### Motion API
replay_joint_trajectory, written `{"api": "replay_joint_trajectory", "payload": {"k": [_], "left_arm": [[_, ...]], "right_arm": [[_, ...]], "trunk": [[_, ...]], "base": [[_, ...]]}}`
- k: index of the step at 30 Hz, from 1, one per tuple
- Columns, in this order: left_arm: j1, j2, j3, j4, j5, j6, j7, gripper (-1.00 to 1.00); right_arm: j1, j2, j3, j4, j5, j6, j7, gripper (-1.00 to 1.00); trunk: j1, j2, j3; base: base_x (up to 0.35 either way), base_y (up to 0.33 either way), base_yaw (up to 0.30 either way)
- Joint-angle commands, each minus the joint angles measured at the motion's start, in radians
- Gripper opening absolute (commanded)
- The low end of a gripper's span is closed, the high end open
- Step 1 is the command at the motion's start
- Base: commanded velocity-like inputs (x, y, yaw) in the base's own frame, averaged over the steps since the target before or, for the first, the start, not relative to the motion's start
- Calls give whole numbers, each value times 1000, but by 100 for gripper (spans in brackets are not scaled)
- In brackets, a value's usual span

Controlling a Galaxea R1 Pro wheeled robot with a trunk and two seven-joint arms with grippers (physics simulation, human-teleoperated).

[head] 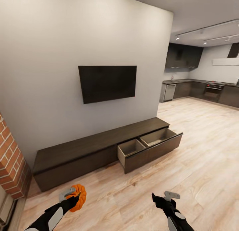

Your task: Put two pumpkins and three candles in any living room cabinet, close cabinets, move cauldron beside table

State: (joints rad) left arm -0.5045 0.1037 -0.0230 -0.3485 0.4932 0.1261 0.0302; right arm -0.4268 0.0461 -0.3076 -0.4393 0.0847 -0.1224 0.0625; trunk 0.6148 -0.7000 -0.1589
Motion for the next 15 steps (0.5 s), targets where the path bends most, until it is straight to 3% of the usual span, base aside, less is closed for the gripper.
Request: {"api": "replay_joint_trajectory", "payload": {"k": [1,15], "left_arm": [[-1,-1,-2,-2,7,6,6,-100],[0,-6,-2,2,7,6,7,-100]], "right_arm": [[-1,1,-8,1,9,-3,7,100],[-1,1,-8,2,9,-5,7,100]], "trunk": [[0,-1,-1],[0,-1,13]], "base": [[0,-276,-254],[0,-277,-254]]}}
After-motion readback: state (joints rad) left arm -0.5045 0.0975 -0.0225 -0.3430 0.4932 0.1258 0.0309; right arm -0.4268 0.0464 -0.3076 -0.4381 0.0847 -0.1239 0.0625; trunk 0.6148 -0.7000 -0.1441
